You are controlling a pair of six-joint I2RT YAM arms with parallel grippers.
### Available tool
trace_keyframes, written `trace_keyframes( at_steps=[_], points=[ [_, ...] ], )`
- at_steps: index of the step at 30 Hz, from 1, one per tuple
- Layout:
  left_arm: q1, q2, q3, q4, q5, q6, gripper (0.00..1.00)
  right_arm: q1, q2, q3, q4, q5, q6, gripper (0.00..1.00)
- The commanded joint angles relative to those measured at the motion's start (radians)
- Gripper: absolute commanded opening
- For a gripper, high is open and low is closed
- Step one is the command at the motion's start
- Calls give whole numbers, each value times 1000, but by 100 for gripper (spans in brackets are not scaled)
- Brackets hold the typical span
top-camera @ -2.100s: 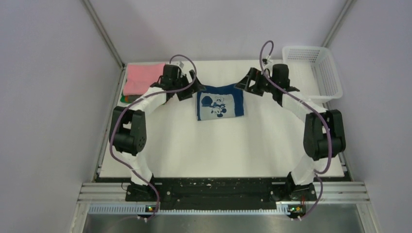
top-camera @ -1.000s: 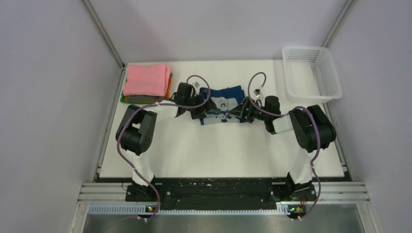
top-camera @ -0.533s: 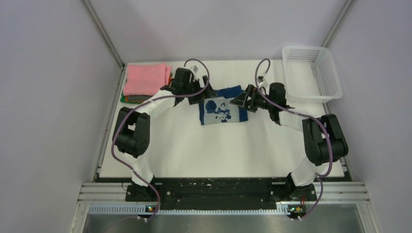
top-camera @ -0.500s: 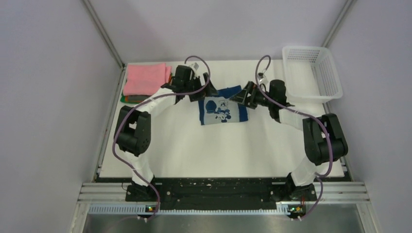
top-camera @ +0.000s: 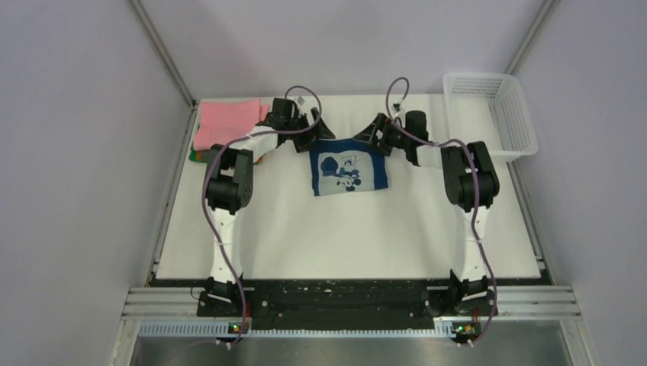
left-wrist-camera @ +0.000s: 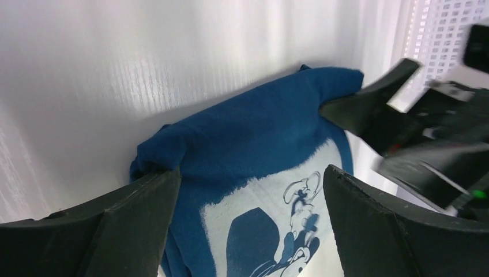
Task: Fold and stack the t-shirts
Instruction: Smooth out wrinkles on the folded tshirt, then put the neatly folded tshirt into the corner of the board with the left arm
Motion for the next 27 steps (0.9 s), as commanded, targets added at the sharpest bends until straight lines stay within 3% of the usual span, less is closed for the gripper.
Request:
trace_keyframes(
  at_steps=[1,9,16,21,27],
  points=[
    [18,50,26,13,-3,10,99,-50,110,61,-20,32,3,99],
    [30,9,-35,9,-3,13,99,-75,110,47,-89,58,-42,99],
    [25,-239,-58,-102,-154,46,99,-75,-187,44,-308,105,-201,99],
    [22,-422,-235,-138,-282,39,99,-76,-474,-202,-325,195,-263,99],
    [0,-420,-291,-210,-319,60,99,-76,-851,-568,-353,350,-272,99]
  ],
)
